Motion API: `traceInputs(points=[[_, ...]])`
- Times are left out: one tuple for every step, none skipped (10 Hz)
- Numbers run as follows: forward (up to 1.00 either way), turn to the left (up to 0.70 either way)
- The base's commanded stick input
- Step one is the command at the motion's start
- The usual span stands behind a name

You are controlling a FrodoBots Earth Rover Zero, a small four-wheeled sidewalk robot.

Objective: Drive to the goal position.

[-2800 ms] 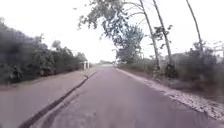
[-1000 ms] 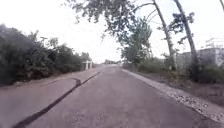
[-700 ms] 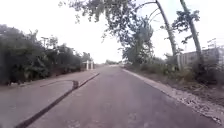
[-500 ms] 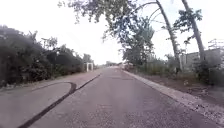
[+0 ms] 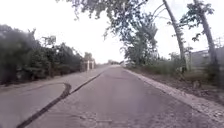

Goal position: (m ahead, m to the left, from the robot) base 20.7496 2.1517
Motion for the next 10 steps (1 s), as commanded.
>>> traceInputs(points=[[1.0,0.0],[1.0,0.0],[1.0,0.0],[1.0,0.0],[1.0,-0.17],[1.0,-0.32],[1.0,-0.39],[1.0,-0.4],[1.0,-0.4],[1.0,-0.4]])
